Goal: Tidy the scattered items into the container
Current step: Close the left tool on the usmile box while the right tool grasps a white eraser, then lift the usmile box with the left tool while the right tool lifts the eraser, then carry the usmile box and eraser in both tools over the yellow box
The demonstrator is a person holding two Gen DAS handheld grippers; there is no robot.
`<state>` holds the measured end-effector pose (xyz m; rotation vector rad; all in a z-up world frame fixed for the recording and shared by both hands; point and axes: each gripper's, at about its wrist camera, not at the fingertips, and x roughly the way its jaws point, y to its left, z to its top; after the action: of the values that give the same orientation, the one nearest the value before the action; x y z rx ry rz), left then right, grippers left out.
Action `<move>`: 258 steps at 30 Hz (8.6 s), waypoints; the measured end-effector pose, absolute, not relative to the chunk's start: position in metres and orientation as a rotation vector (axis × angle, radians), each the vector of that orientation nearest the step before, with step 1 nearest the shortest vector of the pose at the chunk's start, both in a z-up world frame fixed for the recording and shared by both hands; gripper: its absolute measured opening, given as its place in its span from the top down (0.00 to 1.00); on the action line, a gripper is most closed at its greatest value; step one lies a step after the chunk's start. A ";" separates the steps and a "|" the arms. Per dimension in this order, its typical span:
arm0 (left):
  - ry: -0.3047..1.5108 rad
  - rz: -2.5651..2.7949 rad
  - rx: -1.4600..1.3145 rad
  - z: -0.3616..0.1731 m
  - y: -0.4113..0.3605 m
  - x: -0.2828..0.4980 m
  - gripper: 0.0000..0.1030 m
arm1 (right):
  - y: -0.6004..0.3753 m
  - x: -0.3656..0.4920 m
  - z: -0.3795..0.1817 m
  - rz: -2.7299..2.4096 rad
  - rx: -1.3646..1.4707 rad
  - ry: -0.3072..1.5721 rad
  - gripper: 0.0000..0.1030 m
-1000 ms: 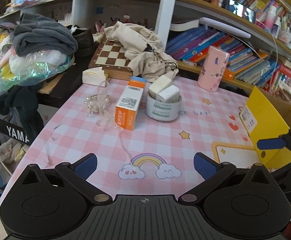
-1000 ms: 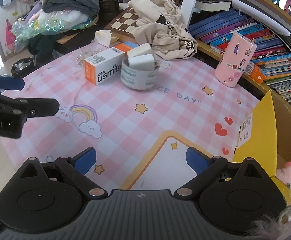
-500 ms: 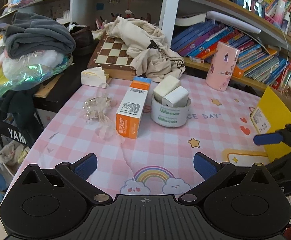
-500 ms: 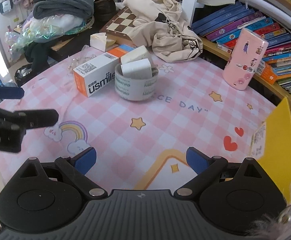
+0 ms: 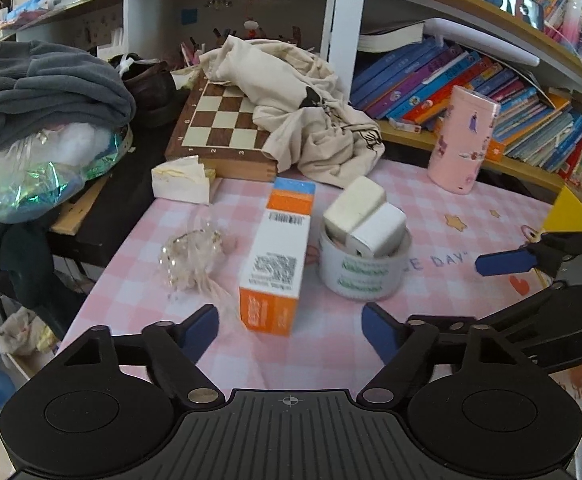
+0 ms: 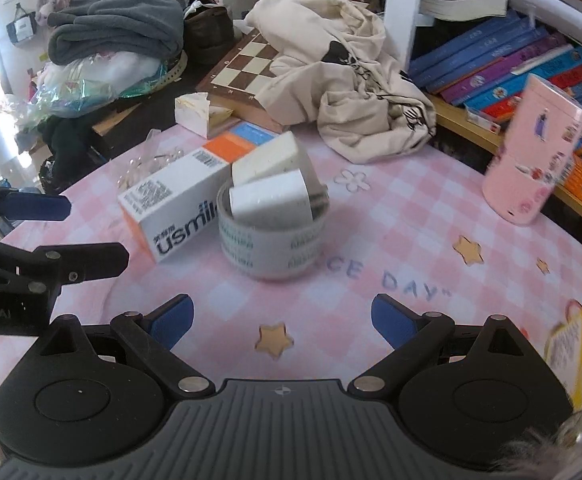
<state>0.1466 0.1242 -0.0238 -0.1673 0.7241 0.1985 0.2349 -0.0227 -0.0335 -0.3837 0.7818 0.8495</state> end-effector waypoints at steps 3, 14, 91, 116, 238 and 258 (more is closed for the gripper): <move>0.724 0.196 -0.171 -0.024 0.129 0.155 0.29 | -0.011 0.245 -0.041 0.866 -0.383 0.785 0.07; 0.769 0.180 -0.157 -0.032 0.133 0.181 0.38 | 0.017 0.276 -0.062 0.906 -0.355 0.761 0.09; 0.925 0.015 -0.064 -0.072 0.086 0.187 0.63 | -0.067 0.280 -0.017 0.770 -0.188 0.731 0.53; 0.735 0.046 -0.246 -0.018 0.097 0.157 0.63 | -0.090 0.255 0.024 0.787 -0.085 0.622 0.56; 0.734 -0.436 -0.229 0.005 -0.029 0.017 0.63 | -0.276 0.026 0.004 0.360 -0.035 0.823 0.56; 0.759 -0.566 -0.182 0.003 -0.085 0.041 0.63 | -0.329 0.030 0.002 0.243 0.006 0.838 0.56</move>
<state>0.0412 -0.0848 0.0031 -0.1823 0.7594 -0.5665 0.0300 -0.3287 0.0021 0.0064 0.8383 0.2431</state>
